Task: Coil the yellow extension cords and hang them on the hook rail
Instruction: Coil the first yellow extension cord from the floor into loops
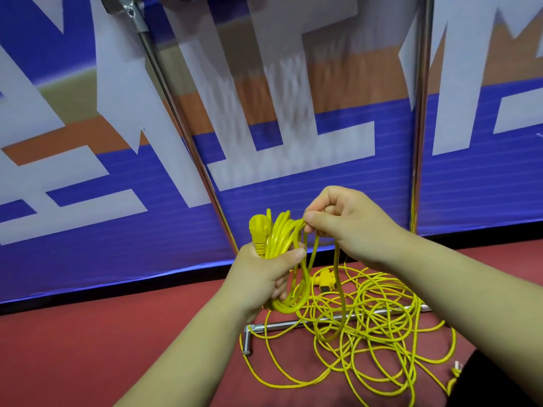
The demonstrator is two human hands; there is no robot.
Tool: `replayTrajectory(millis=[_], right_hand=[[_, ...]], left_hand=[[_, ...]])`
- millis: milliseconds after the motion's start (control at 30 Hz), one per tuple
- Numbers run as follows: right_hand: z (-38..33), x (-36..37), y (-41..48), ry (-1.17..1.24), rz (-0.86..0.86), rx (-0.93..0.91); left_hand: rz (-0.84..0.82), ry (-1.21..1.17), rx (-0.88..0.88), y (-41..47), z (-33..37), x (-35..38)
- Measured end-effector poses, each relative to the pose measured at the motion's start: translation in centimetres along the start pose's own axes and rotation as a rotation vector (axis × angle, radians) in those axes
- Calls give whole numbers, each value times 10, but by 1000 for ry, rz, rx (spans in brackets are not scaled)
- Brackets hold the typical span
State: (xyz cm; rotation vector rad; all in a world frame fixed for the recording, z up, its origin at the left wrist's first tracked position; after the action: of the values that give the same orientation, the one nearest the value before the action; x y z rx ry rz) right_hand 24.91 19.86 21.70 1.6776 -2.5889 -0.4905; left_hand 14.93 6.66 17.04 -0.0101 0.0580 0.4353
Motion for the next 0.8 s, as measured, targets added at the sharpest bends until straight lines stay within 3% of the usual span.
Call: replayTrajectory(millis=[167, 333, 533, 633, 800], right_hand=[[-2, -9, -2, 38, -69, -5], [21, -8, -3, 160, -316, 119], [78, -1, -7, -297, -481, 302], [102, -7, -10, -217, -434, 406], [96, -17, 0, -31, -94, 424]], left_hand=[[1, -16, 35, 4, 9, 4], [35, -140, 149, 1, 34, -14], [151, -434, 254, -10, 63, -49], [214, -543, 303, -16, 63, -83], [442, -402, 198, -16, 18, -117]])
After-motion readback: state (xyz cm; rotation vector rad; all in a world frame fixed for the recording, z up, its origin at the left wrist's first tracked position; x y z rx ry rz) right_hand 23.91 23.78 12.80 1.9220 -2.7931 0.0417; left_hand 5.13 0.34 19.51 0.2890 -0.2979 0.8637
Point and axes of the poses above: each hand's wrist, its own y-axis towards the middle knuckle, its own x-axis out of the palm, z = x × y, the point moved 6 cm from there along y, towards the middle knuckle, and after that the axes turned 10 degrees about -z, right-handed, at the moved point
